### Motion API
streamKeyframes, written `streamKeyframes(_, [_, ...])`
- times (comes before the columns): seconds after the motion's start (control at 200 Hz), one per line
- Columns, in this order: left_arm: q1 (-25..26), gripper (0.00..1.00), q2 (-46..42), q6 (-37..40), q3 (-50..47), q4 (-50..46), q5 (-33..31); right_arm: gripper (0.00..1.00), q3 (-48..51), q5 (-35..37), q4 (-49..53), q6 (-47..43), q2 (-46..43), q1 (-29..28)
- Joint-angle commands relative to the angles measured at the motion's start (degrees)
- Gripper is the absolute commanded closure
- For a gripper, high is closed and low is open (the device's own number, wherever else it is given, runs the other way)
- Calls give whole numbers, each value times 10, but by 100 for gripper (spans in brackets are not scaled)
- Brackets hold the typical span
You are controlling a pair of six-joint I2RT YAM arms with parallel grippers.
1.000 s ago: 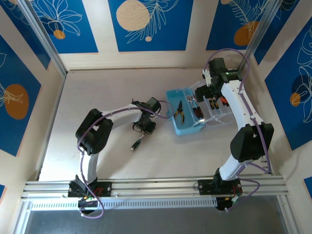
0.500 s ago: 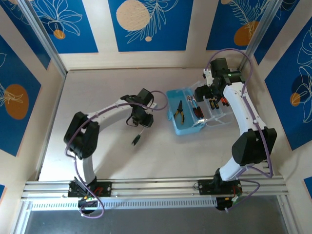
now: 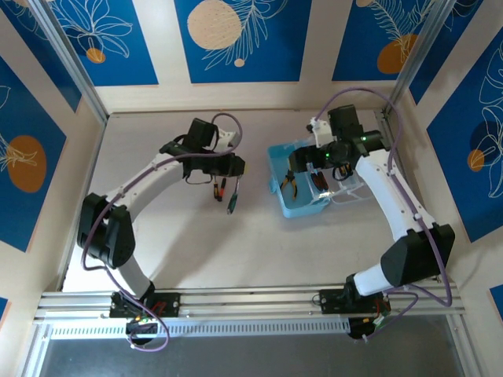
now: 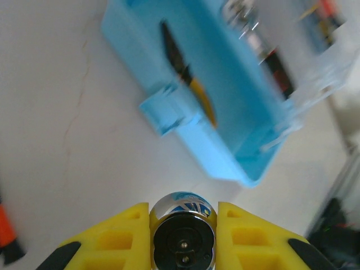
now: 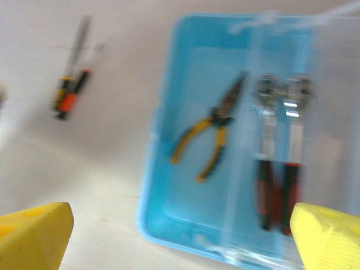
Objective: Pack the tool kit
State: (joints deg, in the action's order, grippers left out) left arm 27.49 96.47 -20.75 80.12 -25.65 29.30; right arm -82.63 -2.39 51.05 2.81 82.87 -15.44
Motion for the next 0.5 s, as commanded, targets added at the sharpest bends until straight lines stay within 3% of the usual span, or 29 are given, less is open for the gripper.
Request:
streamKeyframes(0.0, [-15, 100, -19, -101, -4, 145, 93, 1, 37, -112, -75, 48, -18, -38])
streamKeyframes(0.235, [-17, 100, -1, -181, 0, 249, 121, 7, 78, -140, -166, 92, -10, -102])
streamKeyframes(0.495, [-17, 100, -7, -194, -10, 267, 120, 20, 81, -144, -238, 120, 24, -129])
